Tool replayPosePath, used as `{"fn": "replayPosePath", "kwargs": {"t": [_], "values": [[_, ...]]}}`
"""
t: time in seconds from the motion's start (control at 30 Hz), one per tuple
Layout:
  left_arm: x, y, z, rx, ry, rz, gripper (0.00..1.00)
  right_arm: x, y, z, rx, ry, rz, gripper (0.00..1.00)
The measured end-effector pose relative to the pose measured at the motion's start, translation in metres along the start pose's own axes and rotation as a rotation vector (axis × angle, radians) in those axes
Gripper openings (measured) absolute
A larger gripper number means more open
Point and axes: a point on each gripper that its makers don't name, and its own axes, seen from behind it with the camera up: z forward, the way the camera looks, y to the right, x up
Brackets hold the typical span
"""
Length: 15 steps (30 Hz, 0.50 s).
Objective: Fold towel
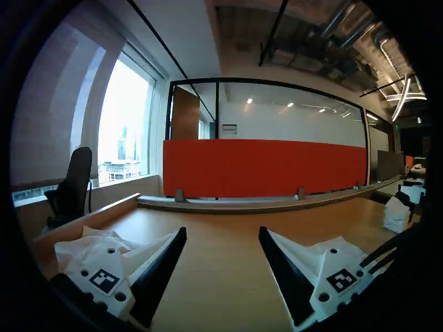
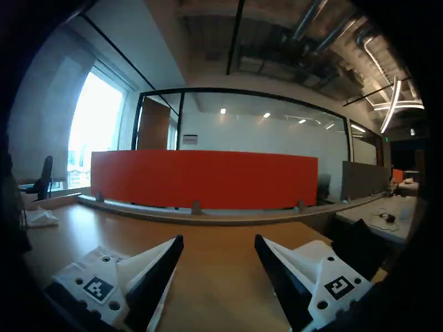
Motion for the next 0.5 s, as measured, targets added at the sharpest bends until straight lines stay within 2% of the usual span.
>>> {"fn": "replayPosePath", "kwargs": {"t": [0.3, 0.5], "values": [[0.068, 0.004, -0.003, -0.01, -0.04, 0.023, 0.97, 0.061, -0.009, -0.014, 0.009, -0.039, 0.002, 1.0], [0.094, 0.008, -0.004, -0.024, -0.067, 0.028, 0.97, 0.089, -0.013, -0.017, 0.015, -0.057, -0.006, 1.0]]}}
